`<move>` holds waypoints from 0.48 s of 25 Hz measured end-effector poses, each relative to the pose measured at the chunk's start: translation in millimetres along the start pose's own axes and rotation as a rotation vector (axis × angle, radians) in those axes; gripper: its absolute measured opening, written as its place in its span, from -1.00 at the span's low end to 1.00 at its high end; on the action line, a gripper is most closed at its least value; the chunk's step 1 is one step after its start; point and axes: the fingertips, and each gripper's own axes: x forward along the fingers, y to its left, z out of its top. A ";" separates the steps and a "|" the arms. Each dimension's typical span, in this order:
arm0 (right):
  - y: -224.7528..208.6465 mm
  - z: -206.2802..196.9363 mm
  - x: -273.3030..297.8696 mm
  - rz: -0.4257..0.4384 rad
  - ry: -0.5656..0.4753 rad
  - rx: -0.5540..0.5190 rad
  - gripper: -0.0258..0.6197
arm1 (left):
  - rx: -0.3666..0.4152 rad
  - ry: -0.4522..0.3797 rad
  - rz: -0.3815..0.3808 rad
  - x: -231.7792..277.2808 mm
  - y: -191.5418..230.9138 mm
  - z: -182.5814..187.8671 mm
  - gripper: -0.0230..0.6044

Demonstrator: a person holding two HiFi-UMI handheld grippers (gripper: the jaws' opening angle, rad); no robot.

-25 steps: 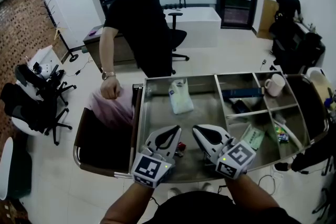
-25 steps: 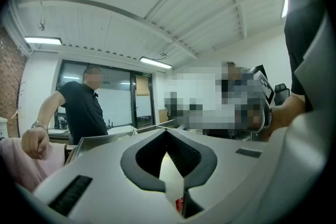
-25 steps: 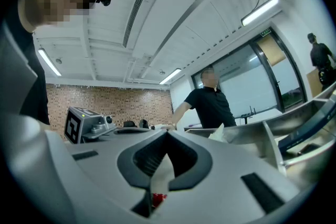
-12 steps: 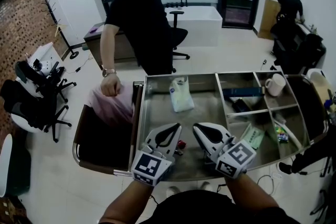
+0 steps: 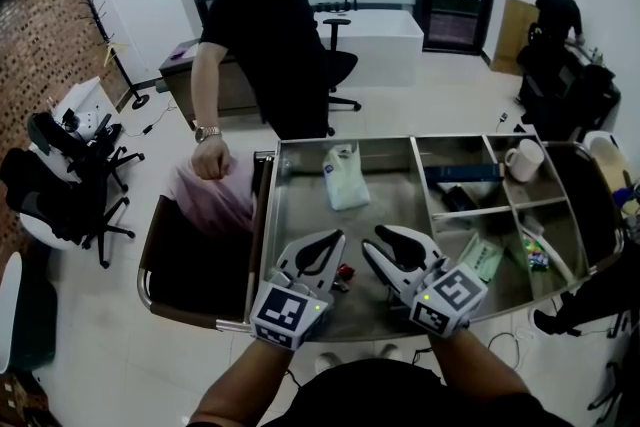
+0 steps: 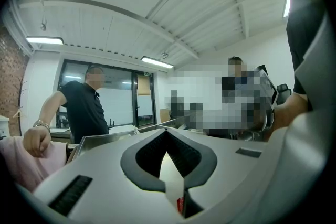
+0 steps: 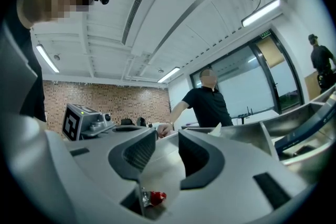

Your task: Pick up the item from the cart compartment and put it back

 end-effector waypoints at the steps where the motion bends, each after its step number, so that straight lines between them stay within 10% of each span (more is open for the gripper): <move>1: 0.0 0.3 0.6 -0.004 0.006 -0.010 -0.43 | 0.000 0.000 0.001 0.1 0.7 -0.3 -0.93; 12: -1.8 15.0 4.3 -0.021 0.036 -0.046 -0.43 | -0.015 -0.005 0.012 -0.9 4.8 1.2 -0.93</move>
